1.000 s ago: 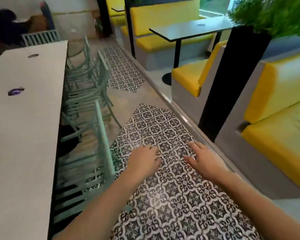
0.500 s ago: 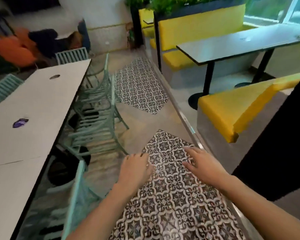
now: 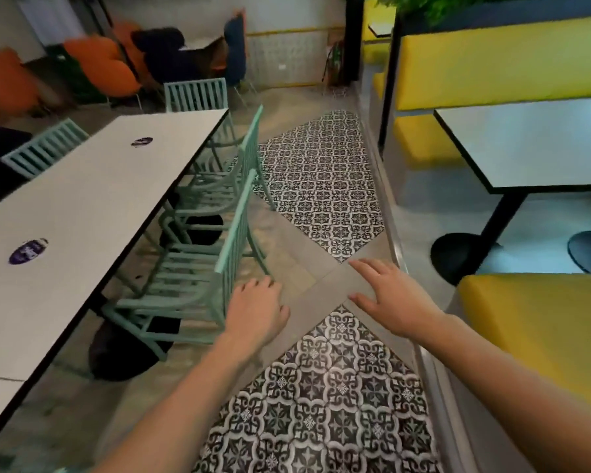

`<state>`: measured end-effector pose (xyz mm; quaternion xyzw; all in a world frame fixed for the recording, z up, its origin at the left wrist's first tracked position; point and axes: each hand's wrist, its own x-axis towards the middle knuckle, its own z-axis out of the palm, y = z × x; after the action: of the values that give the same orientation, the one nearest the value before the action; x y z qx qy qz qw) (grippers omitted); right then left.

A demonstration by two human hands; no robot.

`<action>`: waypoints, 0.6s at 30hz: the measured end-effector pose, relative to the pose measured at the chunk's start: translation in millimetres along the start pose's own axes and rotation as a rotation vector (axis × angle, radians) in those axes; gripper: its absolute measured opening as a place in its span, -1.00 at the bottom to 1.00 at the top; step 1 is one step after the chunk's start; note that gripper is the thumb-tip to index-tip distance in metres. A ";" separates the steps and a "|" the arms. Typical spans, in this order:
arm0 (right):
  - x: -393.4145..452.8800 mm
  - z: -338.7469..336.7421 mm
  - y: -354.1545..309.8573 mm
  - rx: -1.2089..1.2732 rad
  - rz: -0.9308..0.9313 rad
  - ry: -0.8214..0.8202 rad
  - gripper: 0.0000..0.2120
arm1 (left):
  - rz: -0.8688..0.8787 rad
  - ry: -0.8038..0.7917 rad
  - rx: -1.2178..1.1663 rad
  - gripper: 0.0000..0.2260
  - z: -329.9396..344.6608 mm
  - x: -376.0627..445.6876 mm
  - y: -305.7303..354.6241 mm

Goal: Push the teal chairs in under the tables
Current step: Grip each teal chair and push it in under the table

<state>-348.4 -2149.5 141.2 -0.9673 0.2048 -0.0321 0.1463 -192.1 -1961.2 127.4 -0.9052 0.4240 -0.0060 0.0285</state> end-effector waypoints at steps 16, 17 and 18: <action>400.0 14.9 84.0 -0.053 -0.591 -0.218 -0.43 | -0.594 -0.071 -0.014 -0.58 22.5 250.1 -53.5; 421.7 19.0 74.2 -0.047 -0.641 -0.240 -0.43 | -0.638 -0.100 -0.017 -0.56 26.5 256.9 -60.4; 442.6 26.0 64.4 -0.043 -0.691 -0.264 -0.42 | -0.681 -0.120 -0.020 -0.54 32.1 262.5 -66.7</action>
<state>34.4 -2378.2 98.3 -0.9780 -0.1540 0.0497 0.1318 28.4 -2118.7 95.5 -0.9937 0.0951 0.0422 0.0411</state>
